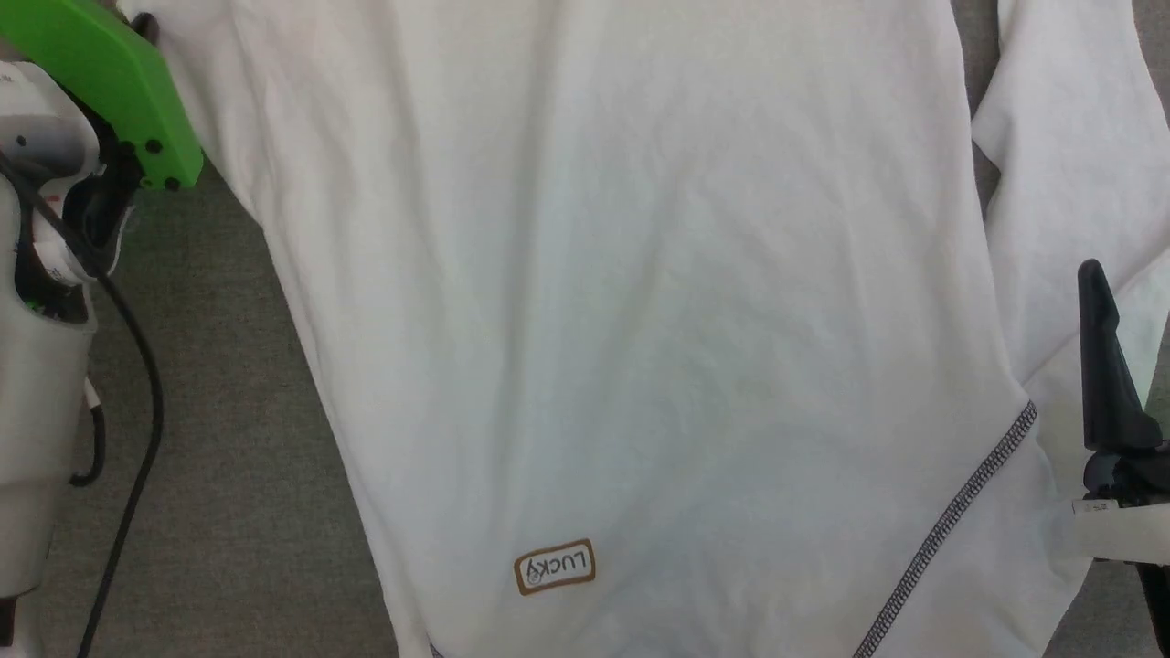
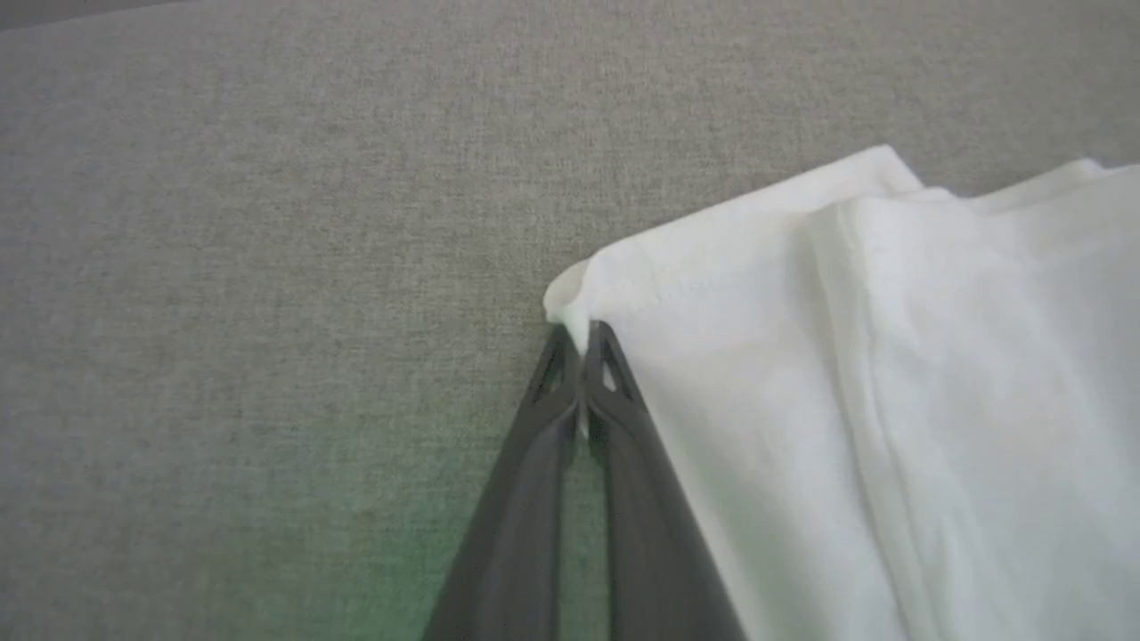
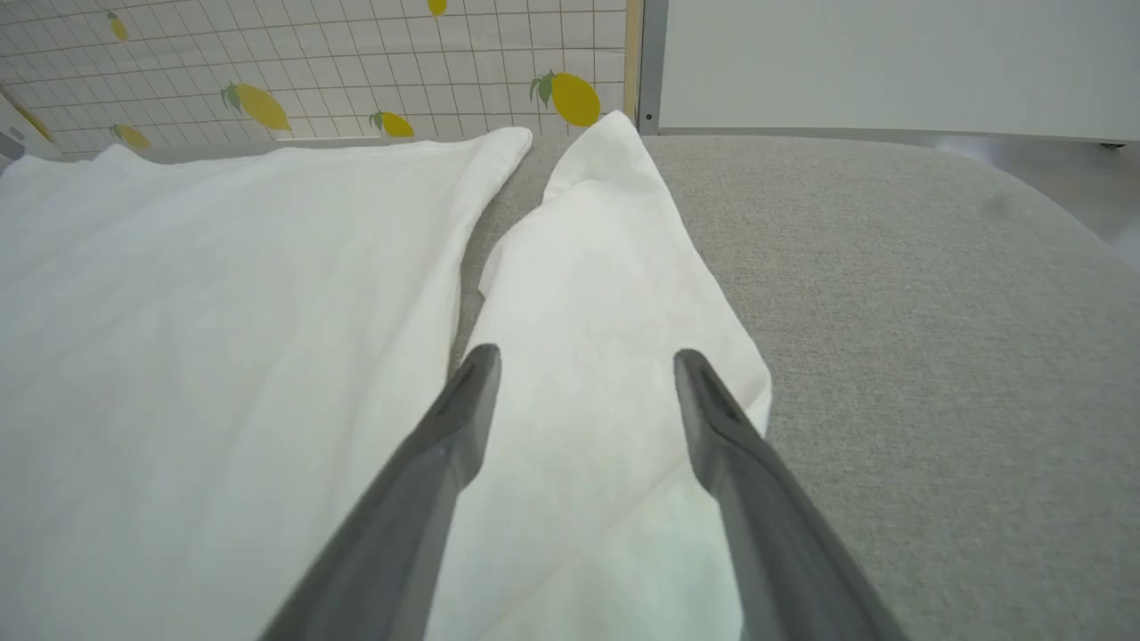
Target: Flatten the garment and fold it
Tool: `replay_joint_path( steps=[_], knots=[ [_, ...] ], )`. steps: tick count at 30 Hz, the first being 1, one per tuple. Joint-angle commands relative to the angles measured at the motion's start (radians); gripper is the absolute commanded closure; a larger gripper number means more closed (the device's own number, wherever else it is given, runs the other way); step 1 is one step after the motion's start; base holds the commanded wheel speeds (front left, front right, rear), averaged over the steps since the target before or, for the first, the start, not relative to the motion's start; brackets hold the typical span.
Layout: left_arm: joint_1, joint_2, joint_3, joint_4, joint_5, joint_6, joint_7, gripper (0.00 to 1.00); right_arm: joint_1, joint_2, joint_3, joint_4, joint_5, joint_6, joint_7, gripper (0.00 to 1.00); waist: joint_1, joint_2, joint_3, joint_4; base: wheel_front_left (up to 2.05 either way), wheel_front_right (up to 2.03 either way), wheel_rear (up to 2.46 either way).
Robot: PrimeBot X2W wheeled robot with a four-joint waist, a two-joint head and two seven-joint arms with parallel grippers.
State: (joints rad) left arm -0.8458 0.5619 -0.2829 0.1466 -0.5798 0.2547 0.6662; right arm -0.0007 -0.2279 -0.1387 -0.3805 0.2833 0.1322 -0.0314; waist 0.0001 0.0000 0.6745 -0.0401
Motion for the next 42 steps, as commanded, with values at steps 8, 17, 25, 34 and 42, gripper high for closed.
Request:
replay_joint_path(
  steps=[8,17,25,34,42],
  knots=[
    [0.043,-0.006,0.059,0.034,-0.055,-0.031,-0.095,1.0,-0.006,0.013,0.008,0.029,-0.006,-0.002,-0.007,0.0,-0.0001,0.0,-0.121,0.02,0.0,0.0,0.0],
    [0.14,0.078,0.142,-0.016,-0.115,-0.061,-0.107,1.0,0.046,0.069,0.019,0.053,-0.036,-0.002,0.008,0.0,-0.0001,0.0,-0.323,0.044,0.0,0.0,0.0],
    [0.347,0.168,0.305,-0.13,-0.193,-0.037,-0.121,1.0,0.122,0.127,0.019,0.047,-0.069,-0.002,0.034,0.0,-0.0001,0.0,-0.476,0.072,0.0,0.0,0.0],
    [0.682,0.152,0.526,-0.29,-0.28,-0.009,-0.184,1.0,0.185,0.164,0.014,0.024,-0.092,-0.002,0.053,0.0,-0.0001,0.0,-0.568,0.112,0.0,0.0,0.0],
    [0.866,0.108,0.654,-0.415,-0.318,-0.014,-0.222,1.0,0.203,0.175,0.007,0.005,-0.098,-0.002,0.063,0.0,-0.0001,0.0,-0.592,0.139,0.0,0.0,0.0]
  ],
)
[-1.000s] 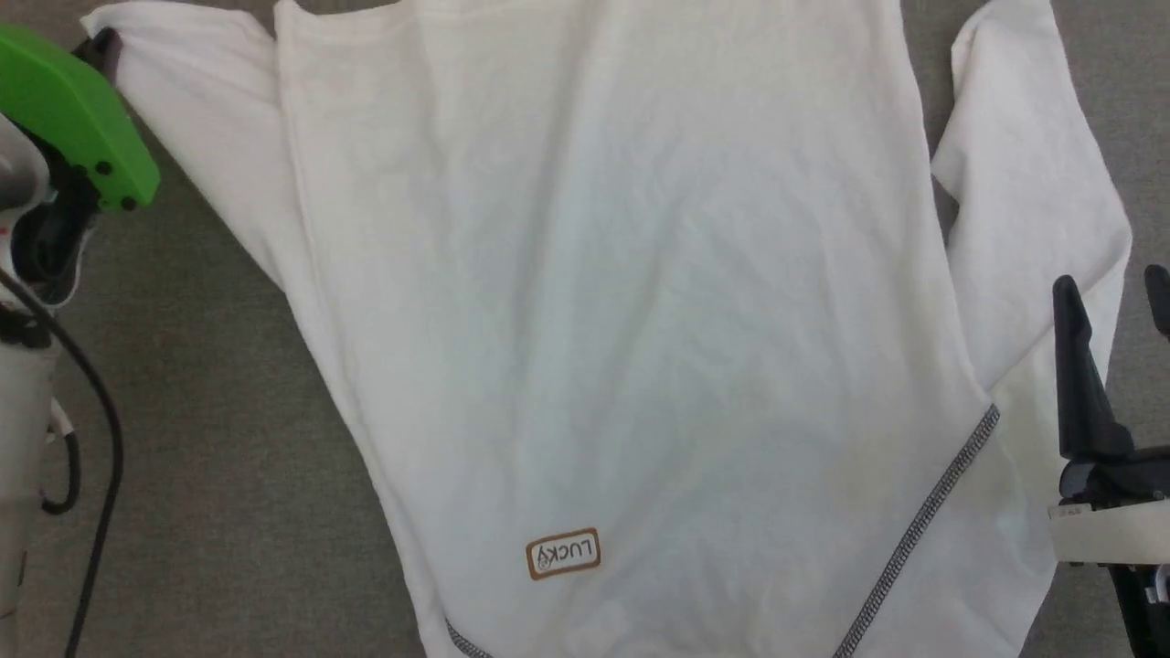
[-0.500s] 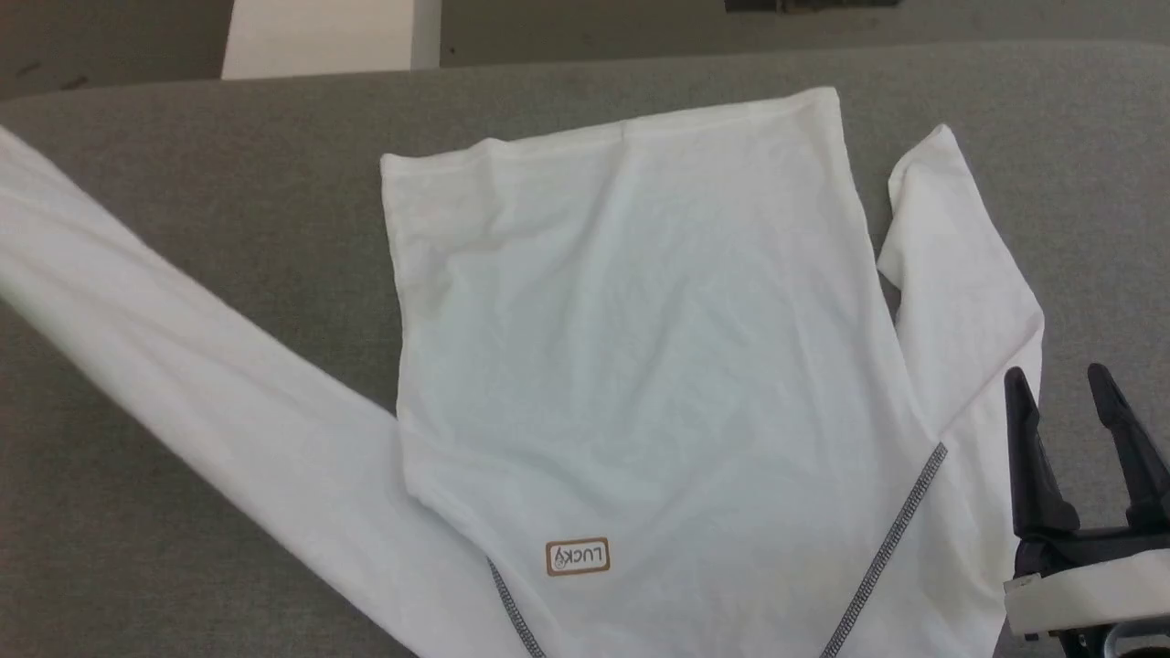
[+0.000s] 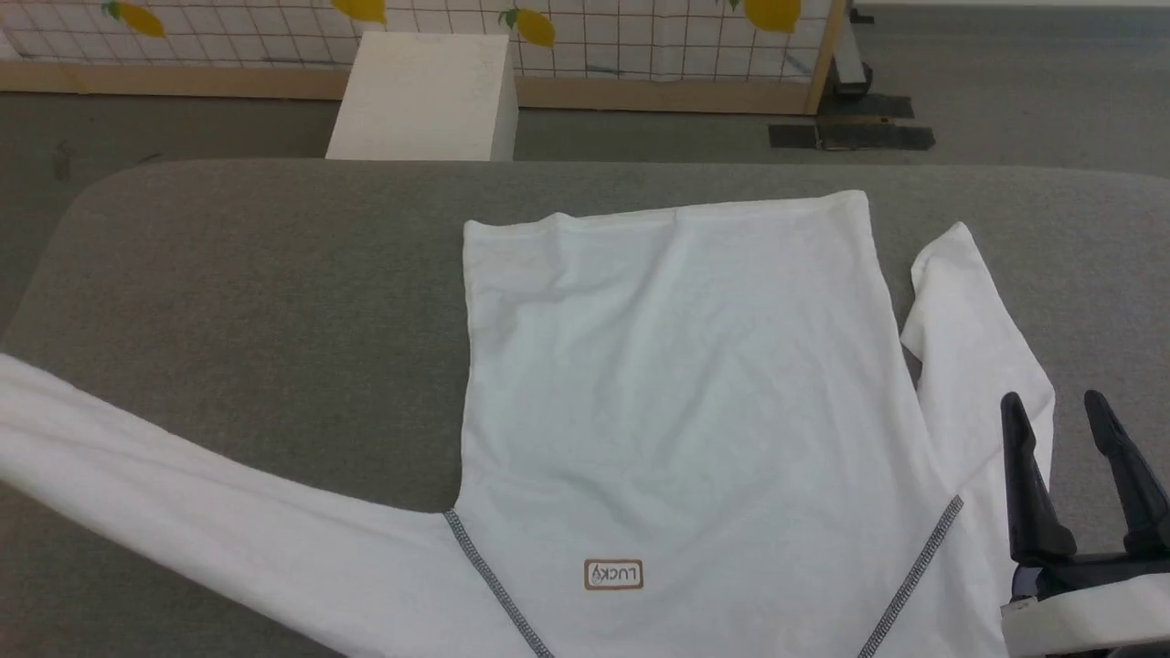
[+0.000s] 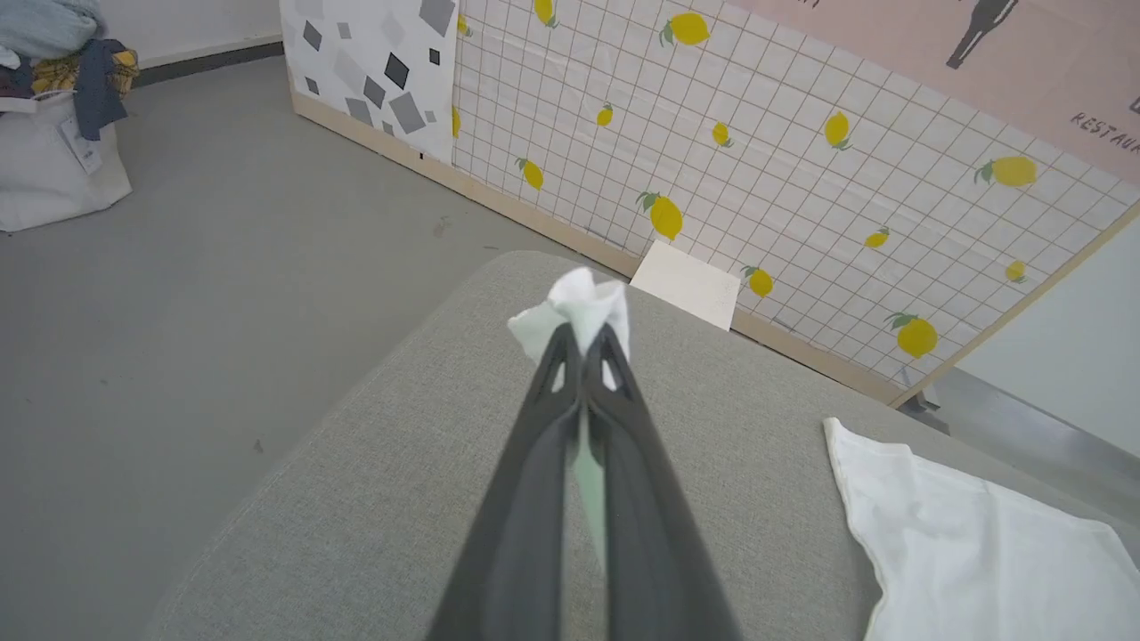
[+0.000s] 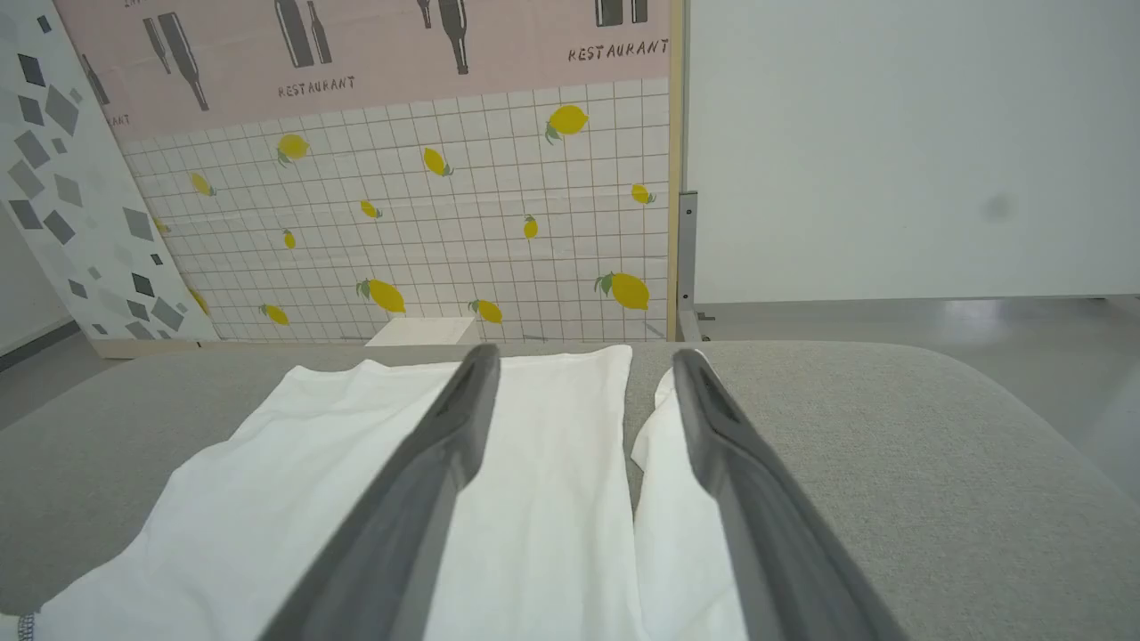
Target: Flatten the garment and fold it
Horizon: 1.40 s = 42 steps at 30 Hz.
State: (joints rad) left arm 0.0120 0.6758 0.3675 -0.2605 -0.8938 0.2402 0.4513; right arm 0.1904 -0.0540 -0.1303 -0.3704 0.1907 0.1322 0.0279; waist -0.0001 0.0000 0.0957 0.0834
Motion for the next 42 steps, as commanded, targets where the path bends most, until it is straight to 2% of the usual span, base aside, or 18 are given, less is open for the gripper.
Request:
replay_joint_path(
  steps=[1,6,10,14,17,19,22,25,29,30,34,36,42],
  knots=[
    [0.013,-0.012,0.011,-0.03,-0.009,-0.001,-0.012,1.0,0.012,0.002,-0.007,-0.01,-0.004,-0.002,0.004,0.0,0.0001,0.0,-0.013,0.019,0.0,0.0,0.0],
    [-0.018,-0.028,-0.025,-0.154,-0.028,-0.004,-0.009,1.0,0.005,0.003,-0.051,-0.033,-0.01,-0.002,0.008,0.0,0.0001,0.0,-0.007,0.03,0.0,0.0,0.0],
    [-0.092,-0.035,-0.13,-0.257,-0.023,0.009,0.019,1.0,-0.009,0.003,-0.099,-0.045,-0.004,-0.002,0.014,0.0,0.0001,0.0,0.004,0.03,0.0,0.0,0.0],
    [-0.198,-0.049,-0.288,-0.34,0.014,0.029,0.06,1.0,-0.028,0.004,-0.139,-0.054,-0.005,-0.002,0.018,0.0,0.0001,0.0,0.015,0.017,0.0,0.0,0.0],
    [-0.309,-0.104,-0.438,-0.373,0.044,0.046,0.087,1.0,-0.04,0.004,-0.172,-0.058,-0.002,-0.002,0.02,0.0,0.0001,0.0,0.023,0.007,0.0,0.0,0.0],
    [-0.383,-0.165,-0.541,-0.366,0.068,0.059,0.096,1.0,-0.049,0.004,-0.194,-0.059,0.001,-0.002,0.018,0.0,0.0001,0.0,0.028,-0.002,0.0,0.0,0.0],
    [-0.47,-0.267,-0.699,-0.32,0.111,0.065,0.104,1.0,-0.063,0.004,-0.228,-0.059,0.005,-0.002,0.014,0.0,0.0001,0.0,0.033,-0.016,0.0,0.0,0.0],
    [-0.531,-0.394,-0.851,-0.249,0.14,0.055,0.091,1.0,-0.074,0.004,-0.255,-0.058,0.006,-0.002,0.012,0.0,0.0001,0.0,0.036,-0.034,0.0,0.0,0.0],
    [-0.554,-0.543,-0.991,-0.162,0.128,0.028,0.056,1.0,-0.09,0.004,-0.282,-0.061,0.005,-0.002,0.01,0.0,0.0001,0.0,0.046,-0.064,0.0,0.0,0.0],
    [-0.553,-0.564,-1.015,-0.143,0.125,0.022,0.044,1.0,-0.093,0.004,-0.289,-0.062,0.006,-0.002,0.009,0.0,0.0001,0.0,0.05,-0.071,0.0,0.0,0.0],
    [-0.528,-0.612,-1.12,-0.035,0.118,0.002,-0.04,1.0,-0.096,0.004,-0.311,-0.056,0.014,-0.002,0.006,0.0,0.0001,0.0,0.072,-0.095,0.0,0.0,0.0],
    [-0.511,-0.62,-1.177,0.044,0.119,-0.009,-0.09,1.0,-0.096,0.004,-0.311,-0.05,0.021,-0.002,0.004,0.0,0.0001,0.0,0.084,-0.108,0.0,0.0,0.0],
    [-0.509,-0.625,-1.346,0.287,0.021,-0.029,-0.248,1.0,-0.108,0.004,-0.289,-0.027,0.033,-0.002,-0.006,0.0,0.0001,0.0,0.124,-0.141,0.0,0.0,0.0]
  ],
)
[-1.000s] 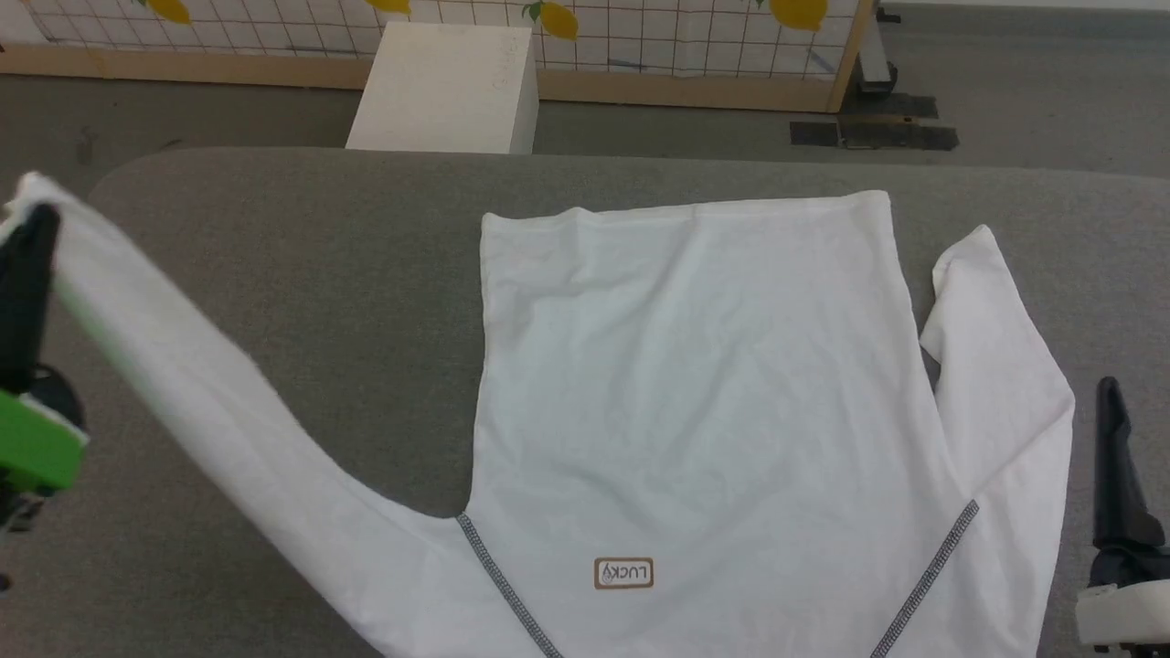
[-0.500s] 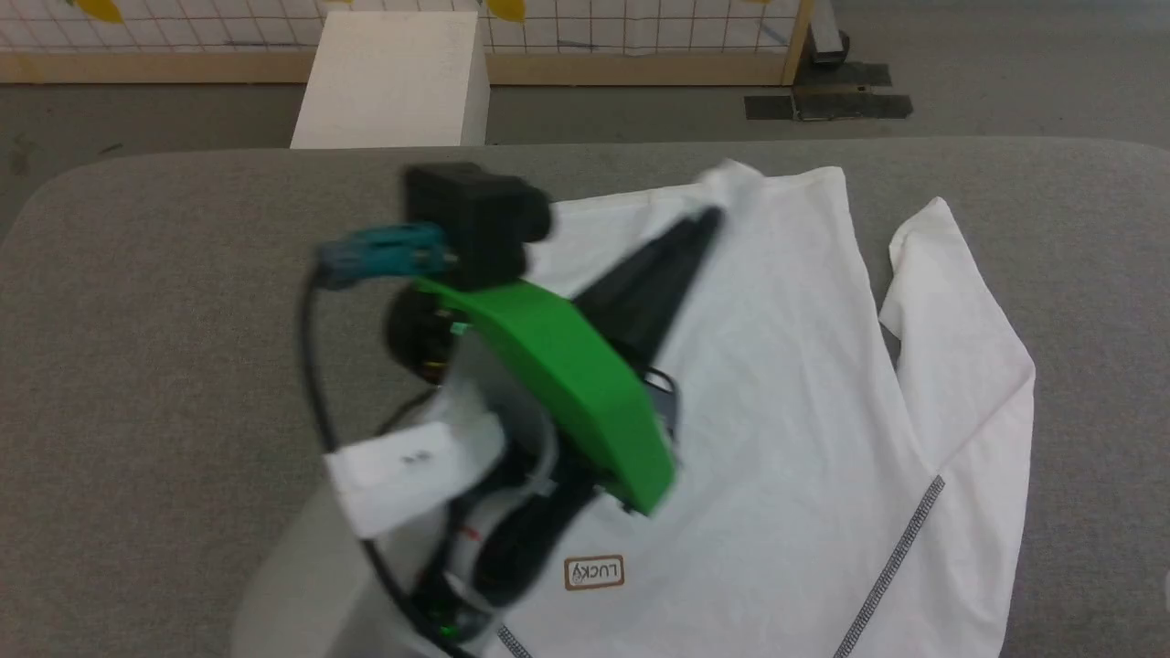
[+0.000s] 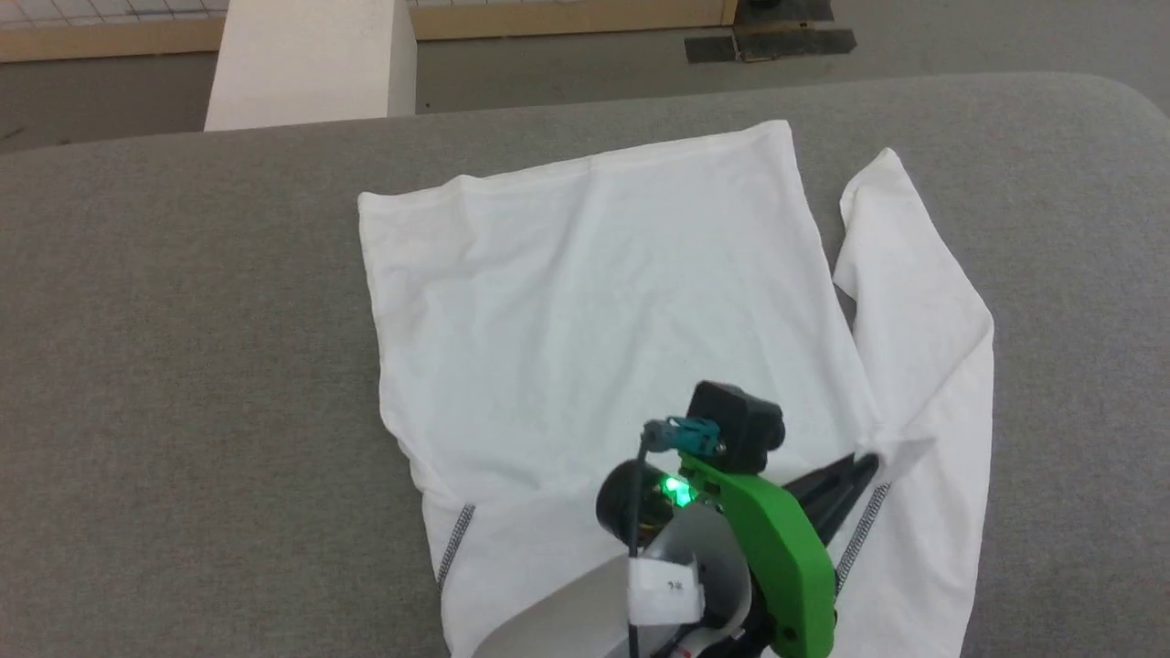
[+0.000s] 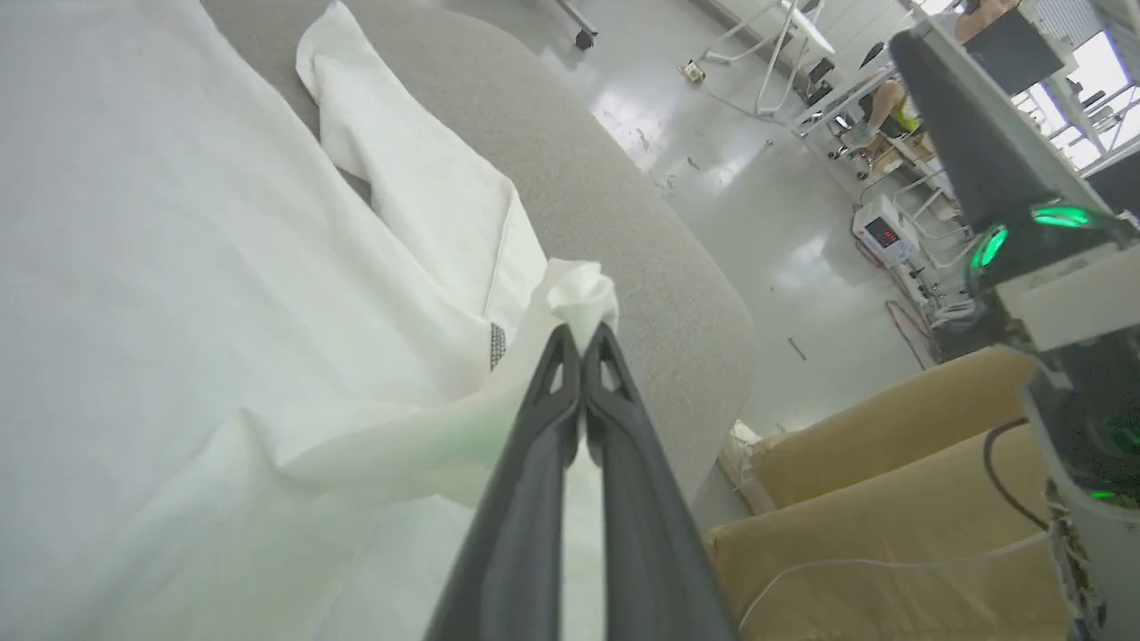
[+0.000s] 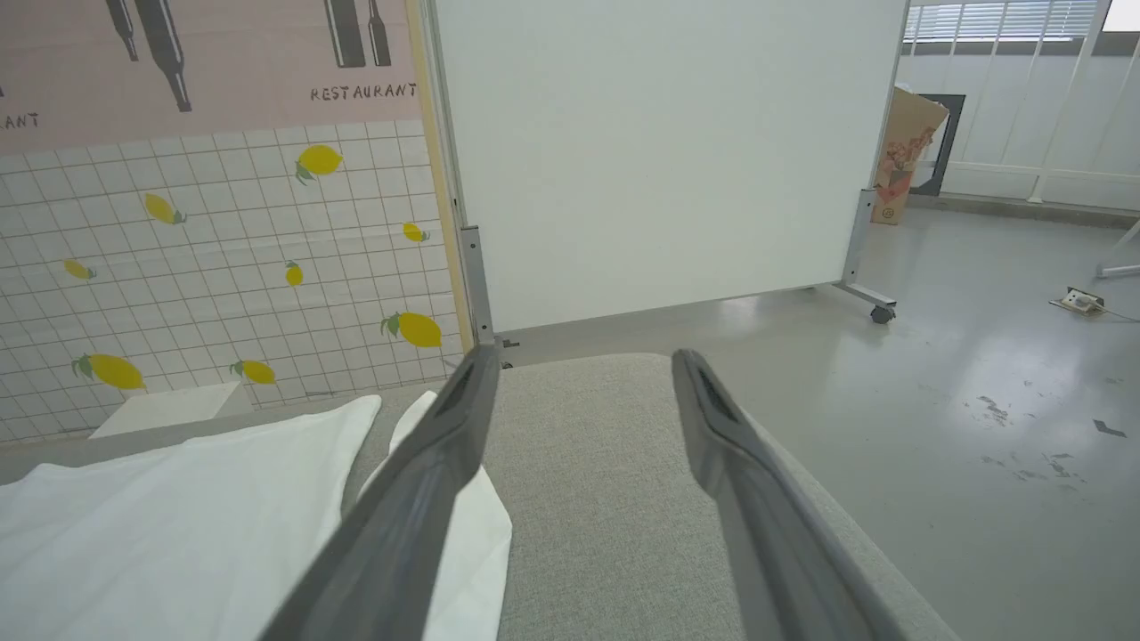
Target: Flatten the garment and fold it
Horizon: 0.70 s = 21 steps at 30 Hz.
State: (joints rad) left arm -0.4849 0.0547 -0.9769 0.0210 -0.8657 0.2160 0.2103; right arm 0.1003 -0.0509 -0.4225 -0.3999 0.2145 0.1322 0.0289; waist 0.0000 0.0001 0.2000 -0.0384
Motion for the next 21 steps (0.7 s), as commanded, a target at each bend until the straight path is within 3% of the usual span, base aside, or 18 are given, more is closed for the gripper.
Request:
replay_joint_path(
  steps=[1,11,12,13,14,21],
  knots=[
    [-0.021,-0.004,-0.025,0.043,-0.02,-0.005,-0.024,1.0,-0.021,0.001,0.01,0.007,0.009,-0.002,-0.008,0.0,0.0,-0.0001,0.024,-0.023,0.0,0.0,0.0],
    [-0.13,-0.004,-0.24,0.317,-0.175,0.007,-0.16,1.0,-0.061,0.001,0.086,0.046,-0.001,-0.002,-0.011,0.0,0.0,-0.0001,0.05,-0.071,0.0,0.0,0.0],
    [-0.14,-0.004,-0.255,0.335,-0.183,0.011,-0.17,0.62,-0.063,0.001,0.09,0.05,-0.002,-0.002,-0.011,0.0,0.0,-0.0001,0.048,-0.073,0.0,0.0,0.0],
    [-0.148,-0.004,-0.264,0.344,-0.187,0.011,-0.183,0.41,-0.064,0.001,0.092,0.053,-0.004,-0.002,-0.012,0.0,0.0,-0.0001,0.045,-0.074,0.0,0.0,0.0],
    [-0.155,-0.004,-0.271,0.348,-0.2,0.013,-0.202,0.0,-0.064,0.001,0.093,0.056,-0.006,-0.002,-0.012,0.0,0.0,-0.0001,0.041,-0.073,0.0,0.0,0.0],
    [-0.242,-0.004,-0.286,0.322,-0.235,0.004,-0.303,0.0,-0.038,0.001,0.082,0.059,-0.014,-0.002,-0.002,0.0,0.0,-0.0001,-0.008,-0.039,0.0,0.0,0.0]
  ],
)
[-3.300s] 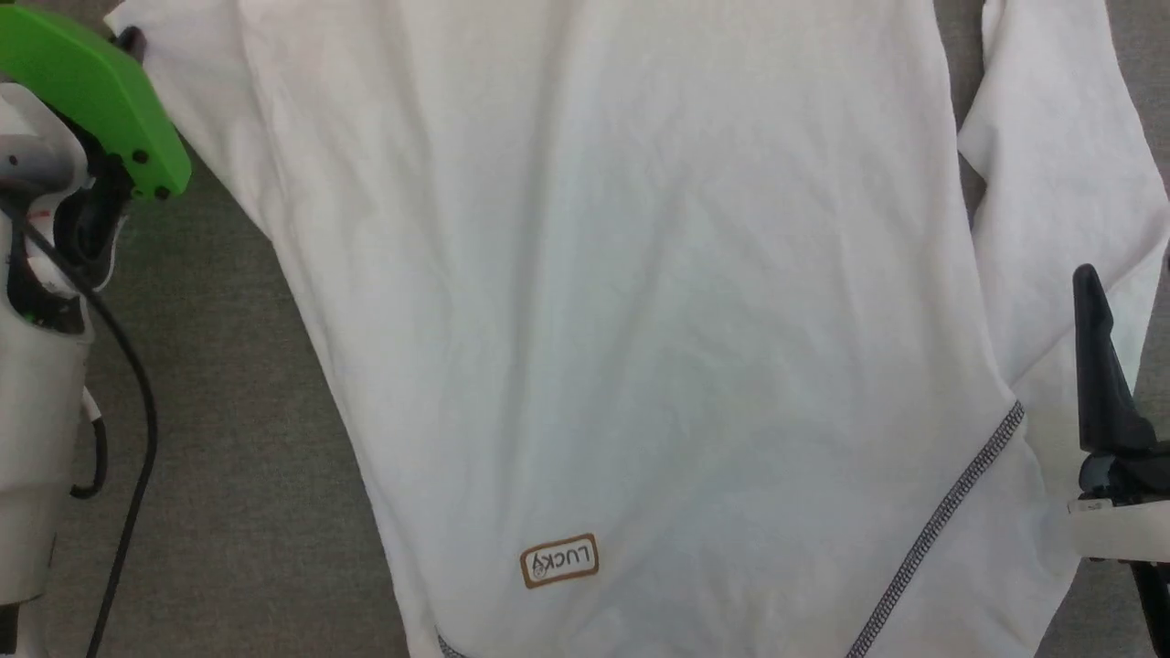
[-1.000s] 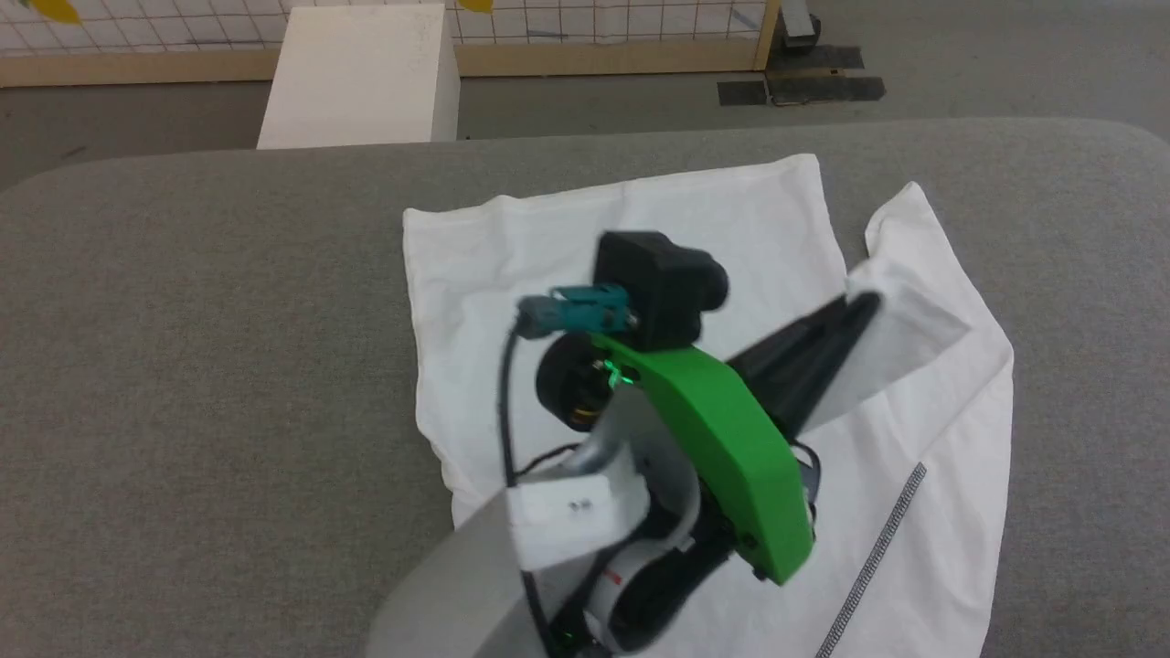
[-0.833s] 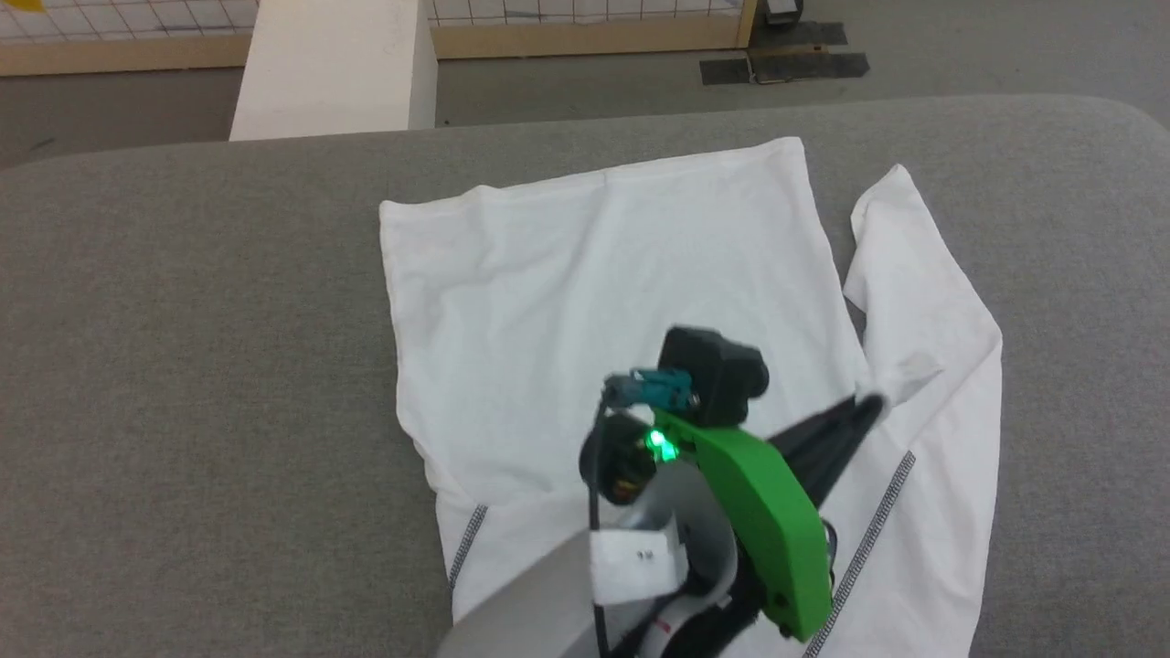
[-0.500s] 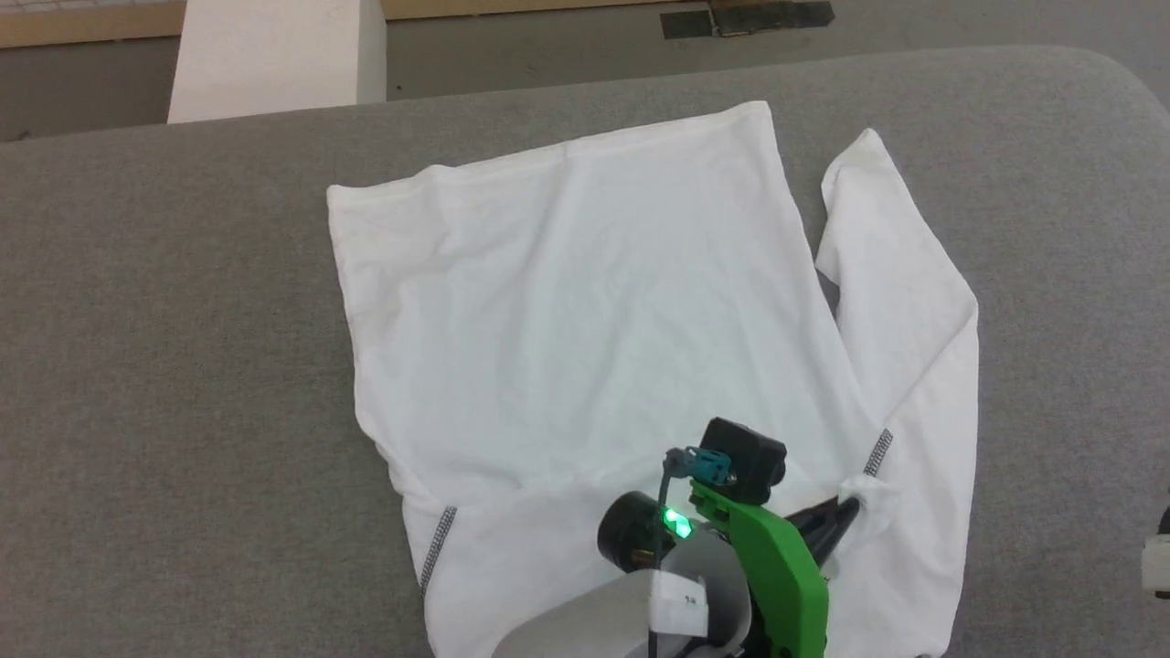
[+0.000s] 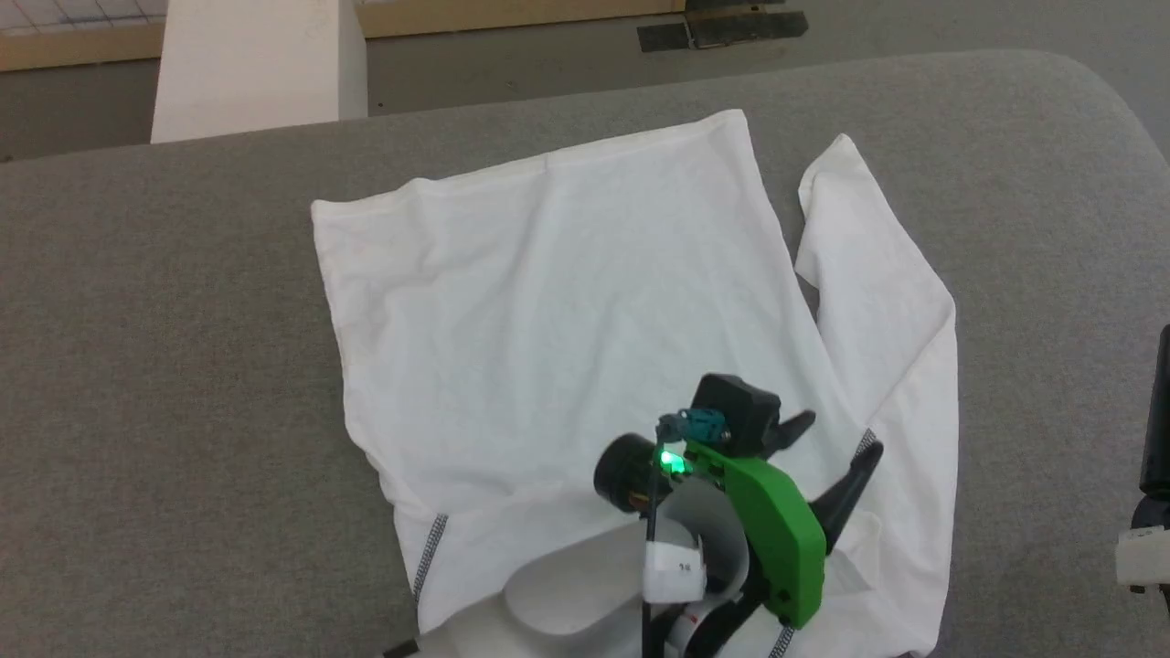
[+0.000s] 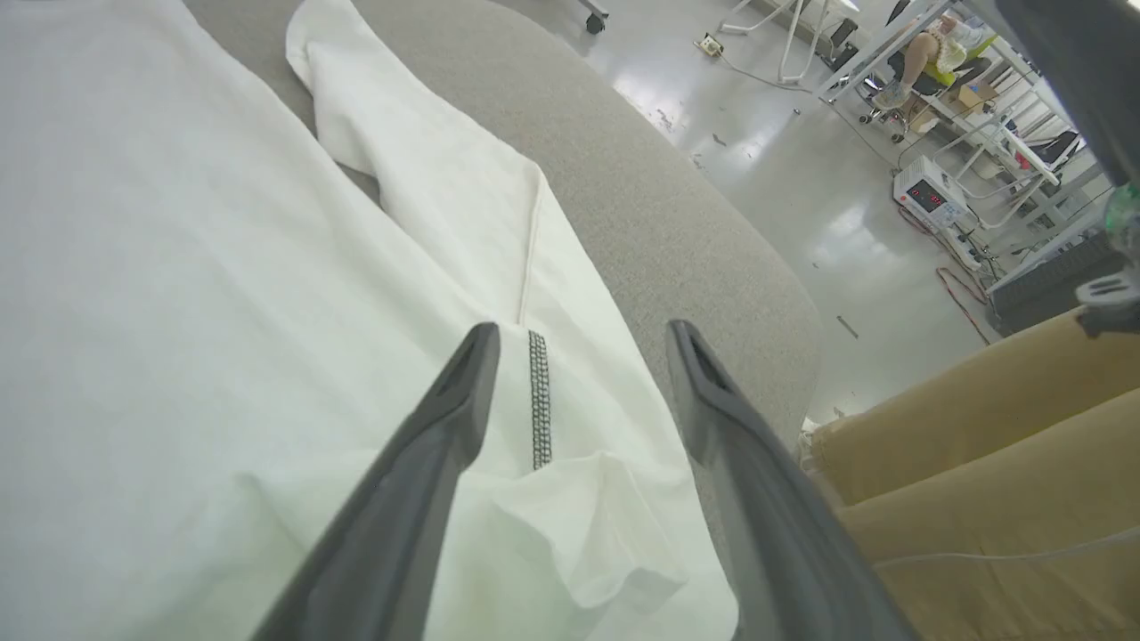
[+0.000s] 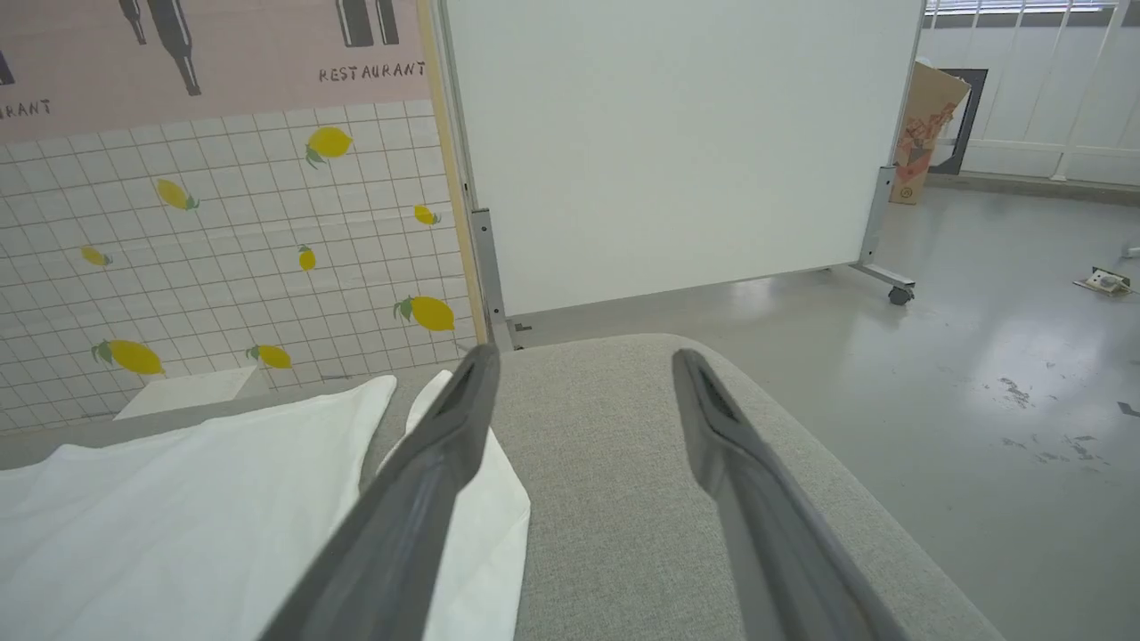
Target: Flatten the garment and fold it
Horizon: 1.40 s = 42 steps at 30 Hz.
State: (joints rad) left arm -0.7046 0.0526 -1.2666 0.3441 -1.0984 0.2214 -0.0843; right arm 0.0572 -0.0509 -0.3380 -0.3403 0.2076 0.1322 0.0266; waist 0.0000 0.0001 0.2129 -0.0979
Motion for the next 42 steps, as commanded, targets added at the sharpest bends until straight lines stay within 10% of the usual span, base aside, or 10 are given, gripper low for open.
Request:
replay_joint_path(
  steps=[1,10,16,21,29,42],
  knots=[
    [-0.036,-0.002,0.012,-0.002,0.0,0.003,-0.032,0.0,0.01,0.001,-0.003,-0.003,-0.008,-0.002,0.003,0.0,0.0,-0.0001,-0.029,0.028,0.0,0.0,0.0],
    [-0.046,0.208,0.213,-0.139,0.156,0.186,-0.174,0.0,0.055,0.001,0.018,-0.02,0.002,-0.002,0.022,0.0,0.0,-0.0001,-0.068,0.091,0.0,0.0,0.0],
    [0.171,0.433,0.445,-0.446,0.342,0.398,-0.177,0.0,0.058,0.001,0.034,-0.024,0.01,-0.002,0.019,0.0,0.0,-0.0001,-0.059,0.119,0.0,0.0,0.0],
    [0.408,0.51,0.586,-0.611,0.449,0.492,-0.177,0.0,0.06,0.001,0.047,-0.014,0.022,-0.002,0.01,0.0,0.0,-0.0001,-0.048,0.138,0.0,0.0,0.0],
    [0.692,0.435,0.744,-0.741,0.624,0.5,-0.177,0.0,0.07,0.001,0.059,0.024,0.042,-0.002,-0.011,0.0,0.0,-0.0001,-0.042,0.146,0.0,0.0,0.0],
    [0.8,0.248,0.922,-0.746,0.727,0.273,-0.177,0.0,-0.101,-0.119,0.083,0.021,0.073,-0.002,0.094,0.0,0.0,-0.0001,0.03,0.135,0.0,0.0,0.0]
  ],
)
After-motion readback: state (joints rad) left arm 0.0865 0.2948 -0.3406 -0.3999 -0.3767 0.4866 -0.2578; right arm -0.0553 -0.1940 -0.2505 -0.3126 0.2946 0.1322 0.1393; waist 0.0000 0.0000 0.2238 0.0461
